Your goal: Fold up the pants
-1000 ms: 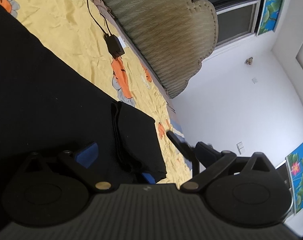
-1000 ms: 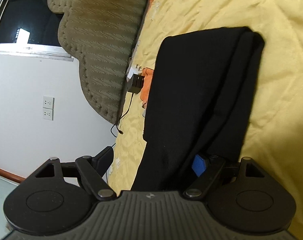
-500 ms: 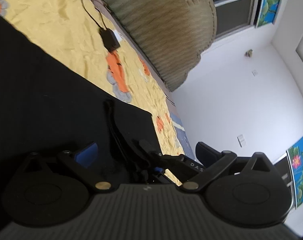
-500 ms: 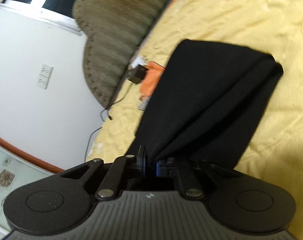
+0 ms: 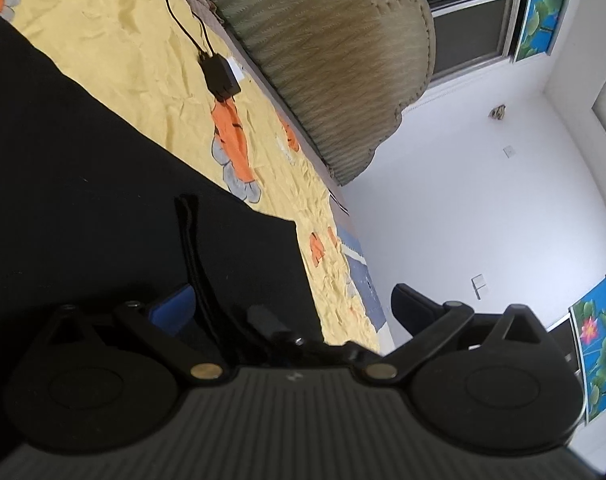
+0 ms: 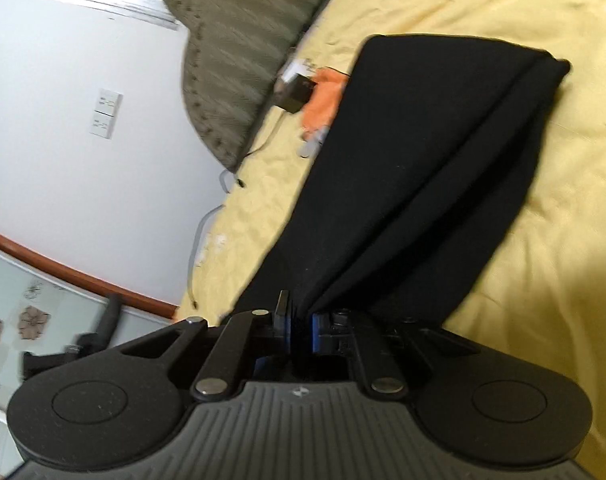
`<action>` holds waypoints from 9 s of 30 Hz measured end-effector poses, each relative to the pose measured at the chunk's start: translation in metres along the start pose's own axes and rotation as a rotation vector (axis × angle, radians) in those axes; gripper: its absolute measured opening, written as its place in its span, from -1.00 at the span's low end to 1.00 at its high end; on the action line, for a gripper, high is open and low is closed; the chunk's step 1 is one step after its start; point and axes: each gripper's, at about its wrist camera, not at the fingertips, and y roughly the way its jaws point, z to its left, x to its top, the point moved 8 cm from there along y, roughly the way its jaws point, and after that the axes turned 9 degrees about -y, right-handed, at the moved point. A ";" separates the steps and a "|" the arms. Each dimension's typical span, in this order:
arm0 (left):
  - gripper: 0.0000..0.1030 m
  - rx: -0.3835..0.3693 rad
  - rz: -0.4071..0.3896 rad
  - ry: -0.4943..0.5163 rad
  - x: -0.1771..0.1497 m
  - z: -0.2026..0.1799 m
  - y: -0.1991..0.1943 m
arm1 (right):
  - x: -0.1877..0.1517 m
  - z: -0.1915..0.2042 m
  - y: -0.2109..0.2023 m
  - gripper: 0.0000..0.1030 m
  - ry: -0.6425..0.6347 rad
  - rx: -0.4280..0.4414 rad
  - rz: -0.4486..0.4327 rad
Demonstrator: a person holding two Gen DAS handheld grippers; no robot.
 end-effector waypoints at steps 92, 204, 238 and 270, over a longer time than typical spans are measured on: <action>1.00 0.015 -0.221 0.061 0.018 0.018 -0.103 | 0.071 0.038 -0.001 0.02 -0.481 -0.150 0.076; 1.00 0.472 -0.532 0.188 -0.020 0.048 -0.296 | -0.066 0.230 0.073 -0.74 -0.794 -0.024 0.079; 1.00 0.310 -0.465 0.256 0.040 0.019 -0.296 | -0.082 0.139 0.032 0.27 -0.269 0.062 0.131; 0.99 0.301 -0.070 0.212 0.109 0.076 -0.200 | -0.036 0.070 0.036 0.38 -0.206 0.108 0.033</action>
